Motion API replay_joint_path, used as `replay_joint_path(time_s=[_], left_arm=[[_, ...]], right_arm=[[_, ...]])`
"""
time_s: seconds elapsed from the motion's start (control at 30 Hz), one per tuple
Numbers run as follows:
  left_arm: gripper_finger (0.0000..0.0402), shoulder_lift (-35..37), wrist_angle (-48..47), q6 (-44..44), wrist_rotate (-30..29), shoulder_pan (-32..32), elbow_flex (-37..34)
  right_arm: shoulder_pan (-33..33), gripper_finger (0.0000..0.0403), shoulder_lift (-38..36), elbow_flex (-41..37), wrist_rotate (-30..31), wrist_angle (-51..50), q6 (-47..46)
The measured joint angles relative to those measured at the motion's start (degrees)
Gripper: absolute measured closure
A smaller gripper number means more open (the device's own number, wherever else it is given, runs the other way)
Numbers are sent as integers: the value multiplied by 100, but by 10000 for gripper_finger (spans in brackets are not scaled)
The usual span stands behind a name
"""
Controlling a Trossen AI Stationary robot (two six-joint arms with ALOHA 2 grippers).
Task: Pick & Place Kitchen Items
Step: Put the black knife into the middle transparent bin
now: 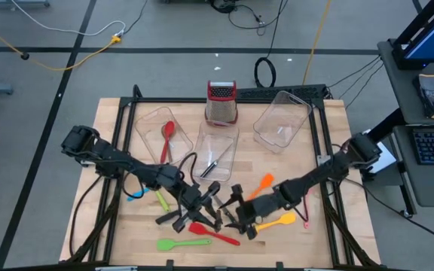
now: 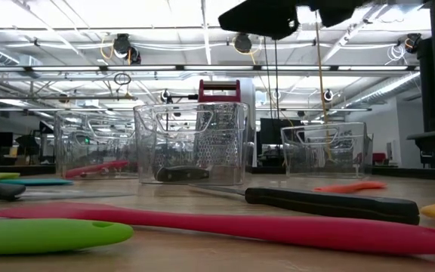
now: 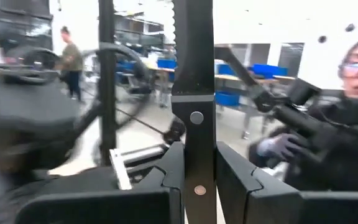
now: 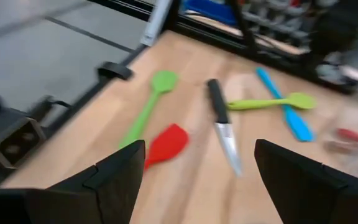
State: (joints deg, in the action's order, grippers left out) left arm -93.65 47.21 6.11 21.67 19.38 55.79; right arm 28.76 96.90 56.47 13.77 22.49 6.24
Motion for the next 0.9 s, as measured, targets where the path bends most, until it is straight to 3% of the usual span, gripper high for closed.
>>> replay_joint_path(time_s=[0.17,0.3,0.9], left_arm=[[354,-4,21,-88,-966,-2,0],[354,-220,463,-85,-1212,14,-4],[354,-542,377,-409,-1886,247,-2]], right_arm=[[506,108,7,0,1744,148,216],[734,108,6,0,2739,642,469],[705,108,9,-5,2799,1155,323]])
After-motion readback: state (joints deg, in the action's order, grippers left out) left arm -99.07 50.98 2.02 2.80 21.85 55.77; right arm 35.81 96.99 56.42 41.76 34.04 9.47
